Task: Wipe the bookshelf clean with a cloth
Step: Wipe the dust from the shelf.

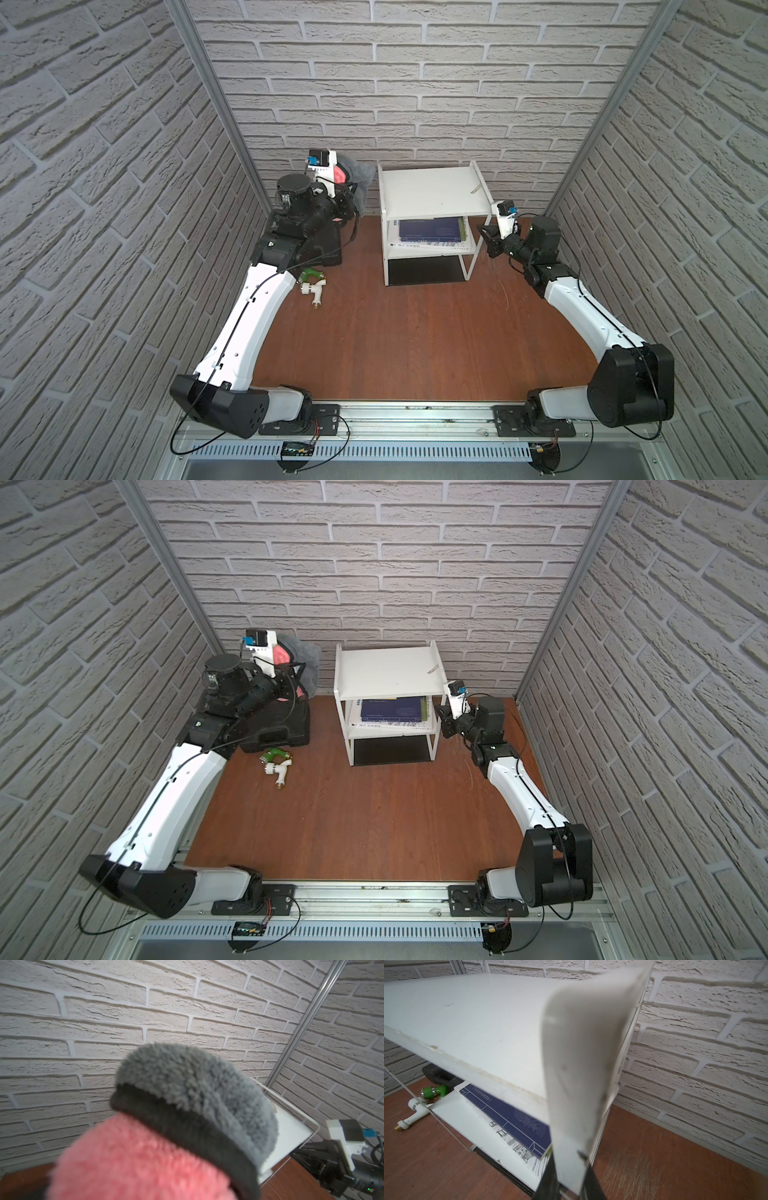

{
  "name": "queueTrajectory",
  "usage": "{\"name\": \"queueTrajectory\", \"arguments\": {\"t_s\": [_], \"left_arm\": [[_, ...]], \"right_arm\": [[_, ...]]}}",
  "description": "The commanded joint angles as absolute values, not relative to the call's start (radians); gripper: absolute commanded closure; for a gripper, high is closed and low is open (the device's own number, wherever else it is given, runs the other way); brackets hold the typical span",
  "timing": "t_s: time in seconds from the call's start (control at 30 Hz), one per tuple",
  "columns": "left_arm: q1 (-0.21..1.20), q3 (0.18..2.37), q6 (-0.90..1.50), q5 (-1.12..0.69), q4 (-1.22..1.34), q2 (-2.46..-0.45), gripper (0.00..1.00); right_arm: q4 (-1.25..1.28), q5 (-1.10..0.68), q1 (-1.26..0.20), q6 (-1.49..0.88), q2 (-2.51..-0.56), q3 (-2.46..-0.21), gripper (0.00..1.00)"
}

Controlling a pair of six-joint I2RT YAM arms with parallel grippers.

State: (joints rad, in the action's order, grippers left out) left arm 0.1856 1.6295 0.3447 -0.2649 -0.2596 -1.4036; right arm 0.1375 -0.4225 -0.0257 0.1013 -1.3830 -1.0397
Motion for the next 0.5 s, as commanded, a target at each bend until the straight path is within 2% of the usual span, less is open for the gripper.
{"name": "queueTrajectory", "arguments": {"t_s": [0.0,0.1,0.23,0.47], "left_arm": [[0.176,1.721,0.350,-0.483,-0.333,-1.574,1.00],[0.219,1.801,0.299,-0.546,-0.322,-1.648,1.00],[0.281,1.973,0.159,-0.400,-0.482,-1.764,1.00],[0.240,2.351,0.154,-0.048,-0.620,-2.081,1.00]], "right_arm": [[0.115,-0.354,-0.022,0.094,-1.401,-1.004,0.97],[0.098,-0.354,-0.023,0.095,-1.396,-1.005,0.97],[0.078,-0.349,-0.023,0.095,-1.386,-1.003,0.97],[0.059,-0.349,-0.028,0.086,-1.372,-1.002,0.97]]}}
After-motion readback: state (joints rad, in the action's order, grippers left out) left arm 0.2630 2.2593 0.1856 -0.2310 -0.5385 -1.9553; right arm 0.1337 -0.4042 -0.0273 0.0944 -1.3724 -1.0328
